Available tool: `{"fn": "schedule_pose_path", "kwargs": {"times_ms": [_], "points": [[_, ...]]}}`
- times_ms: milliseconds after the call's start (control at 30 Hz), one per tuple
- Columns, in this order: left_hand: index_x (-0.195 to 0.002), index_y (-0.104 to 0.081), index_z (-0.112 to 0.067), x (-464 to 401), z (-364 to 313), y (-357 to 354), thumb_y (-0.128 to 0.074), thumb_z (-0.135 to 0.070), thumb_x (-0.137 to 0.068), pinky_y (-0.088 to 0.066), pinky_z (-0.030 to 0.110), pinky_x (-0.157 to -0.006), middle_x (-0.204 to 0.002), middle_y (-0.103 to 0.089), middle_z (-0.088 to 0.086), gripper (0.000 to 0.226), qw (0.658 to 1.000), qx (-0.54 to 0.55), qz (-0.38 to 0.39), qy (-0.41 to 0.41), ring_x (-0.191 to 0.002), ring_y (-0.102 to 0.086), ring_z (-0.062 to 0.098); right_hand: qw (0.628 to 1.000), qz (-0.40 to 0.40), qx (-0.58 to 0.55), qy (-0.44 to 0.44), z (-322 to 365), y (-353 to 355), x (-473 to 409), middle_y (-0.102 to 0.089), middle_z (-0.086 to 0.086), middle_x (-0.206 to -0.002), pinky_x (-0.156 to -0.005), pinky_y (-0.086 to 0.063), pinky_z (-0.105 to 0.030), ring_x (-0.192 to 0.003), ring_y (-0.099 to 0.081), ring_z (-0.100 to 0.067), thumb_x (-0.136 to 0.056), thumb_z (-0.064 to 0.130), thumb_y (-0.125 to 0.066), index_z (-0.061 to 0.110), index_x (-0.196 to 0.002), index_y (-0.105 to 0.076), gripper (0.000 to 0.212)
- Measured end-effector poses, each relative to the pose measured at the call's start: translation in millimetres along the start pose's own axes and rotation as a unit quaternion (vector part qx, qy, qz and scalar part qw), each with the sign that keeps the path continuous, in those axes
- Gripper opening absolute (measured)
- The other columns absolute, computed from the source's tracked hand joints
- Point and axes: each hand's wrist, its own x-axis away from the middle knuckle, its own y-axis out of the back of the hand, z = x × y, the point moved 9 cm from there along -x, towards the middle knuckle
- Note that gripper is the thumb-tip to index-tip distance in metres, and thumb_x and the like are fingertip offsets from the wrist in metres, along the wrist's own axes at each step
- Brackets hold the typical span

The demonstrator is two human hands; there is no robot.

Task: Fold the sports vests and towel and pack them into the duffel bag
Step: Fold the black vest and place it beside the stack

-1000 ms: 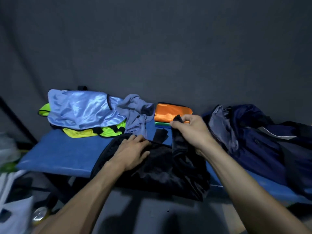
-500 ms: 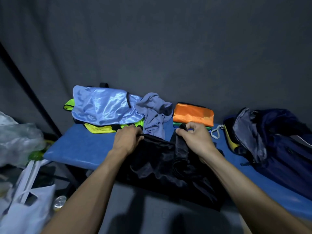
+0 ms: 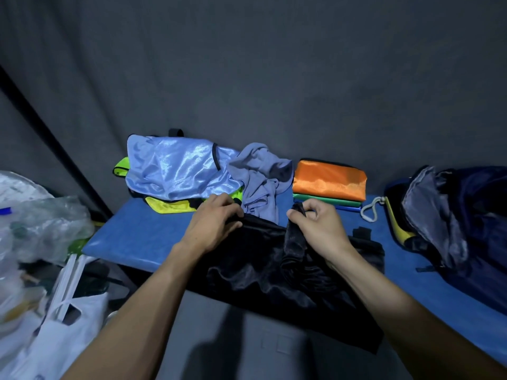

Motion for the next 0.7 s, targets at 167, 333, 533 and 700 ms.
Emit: {"fn": "schedule_pose_path", "kwargs": {"times_ms": [167,333,533,700], "points": [[-0.096,-0.066,-0.025,-4,-5,-3,-0.066,-0.033,-0.096,-0.036,0.034,-0.074,-0.104,-0.058,-0.004,0.008,0.999,-0.028,-0.012,-0.011,-0.093,-0.05,0.024,1.0,-0.007,0.014,0.005,2,-4,-2,-0.043,0.004,-0.052,-0.054,-0.031,-0.028,-0.049,-0.039,-0.014,-0.092,0.026,-0.069,0.013,-0.074,-0.052,0.028],[-0.088,-0.056,-0.031,-6,12,2,-0.058,-0.032,-0.099,-0.044,0.04,-0.077,-0.09,-0.059,-0.01,0.012,0.997,0.065,0.01,0.049,-0.09,-0.051,0.022,1.0,-0.011,0.016,0.003,3,-2,-2,-0.044,0.008,-0.049,-0.053,-0.032,-0.027,-0.049,-0.04,-0.012,-0.092,0.026,-0.069,0.015,-0.072,-0.051,0.029],[-0.086,-0.055,-0.029,-10,17,-6,-0.055,-0.035,-0.101,-0.037,0.039,-0.071,-0.083,-0.063,-0.007,0.017,0.994,0.057,0.009,0.094,-0.086,-0.049,0.025,1.0,-0.014,0.012,-0.003,2,1,-2,-0.055,-0.004,-0.057,-0.057,-0.04,-0.032,-0.053,-0.051,-0.02,-0.09,0.027,-0.07,0.013,-0.075,-0.056,0.025],[-0.089,-0.057,-0.028,-17,19,-11,-0.055,-0.043,-0.1,-0.032,0.038,-0.07,-0.093,-0.065,-0.004,0.019,0.991,-0.029,0.006,0.127,-0.088,-0.049,0.024,0.999,-0.016,-0.021,-0.032,4,8,1,-0.068,-0.014,-0.064,-0.048,-0.045,-0.033,-0.046,-0.056,-0.03,-0.093,0.024,-0.069,0.01,-0.08,-0.058,0.022]]}}
